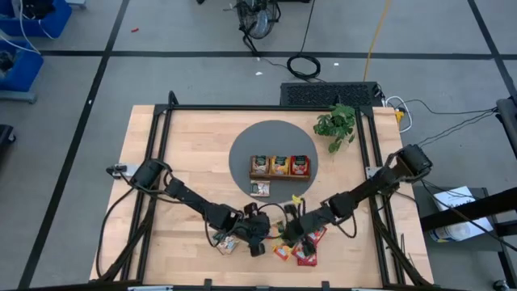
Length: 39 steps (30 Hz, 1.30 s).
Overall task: Pick & Place Tea
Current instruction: Put the left orange tea packet into the middle section of the wooden organizer
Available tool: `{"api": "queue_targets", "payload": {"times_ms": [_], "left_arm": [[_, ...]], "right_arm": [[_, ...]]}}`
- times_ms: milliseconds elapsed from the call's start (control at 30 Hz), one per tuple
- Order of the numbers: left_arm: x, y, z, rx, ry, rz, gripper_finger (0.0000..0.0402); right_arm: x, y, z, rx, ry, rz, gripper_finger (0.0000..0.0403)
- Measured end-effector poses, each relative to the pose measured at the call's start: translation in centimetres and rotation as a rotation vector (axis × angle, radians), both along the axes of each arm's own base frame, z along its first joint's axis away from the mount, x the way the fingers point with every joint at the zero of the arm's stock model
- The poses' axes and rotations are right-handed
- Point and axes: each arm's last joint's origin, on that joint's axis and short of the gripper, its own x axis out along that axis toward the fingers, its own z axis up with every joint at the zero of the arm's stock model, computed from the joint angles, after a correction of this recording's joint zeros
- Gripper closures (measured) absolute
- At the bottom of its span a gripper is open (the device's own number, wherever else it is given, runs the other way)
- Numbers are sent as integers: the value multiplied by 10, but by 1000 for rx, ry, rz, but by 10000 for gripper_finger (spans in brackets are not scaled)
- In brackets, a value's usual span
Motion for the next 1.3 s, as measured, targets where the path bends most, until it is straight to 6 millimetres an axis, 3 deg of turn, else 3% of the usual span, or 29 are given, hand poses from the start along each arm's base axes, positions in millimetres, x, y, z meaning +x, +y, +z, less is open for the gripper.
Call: {"api": "queue_targets", "payload": {"times_ms": [300, 867, 1300], "left_arm": [[5, 6, 1, -26, -31, 41, 360], [1, -6, 2, -34, -29, -46, 360], [1, -17, 6, 53, -90, -213, 360]], "right_arm": [[2, -16, -19, -105, 90, -150, 403], [9, -41, -22, -151, 131, -256, 403], [9, -32, 11, -89, -30, -217, 394]]}}
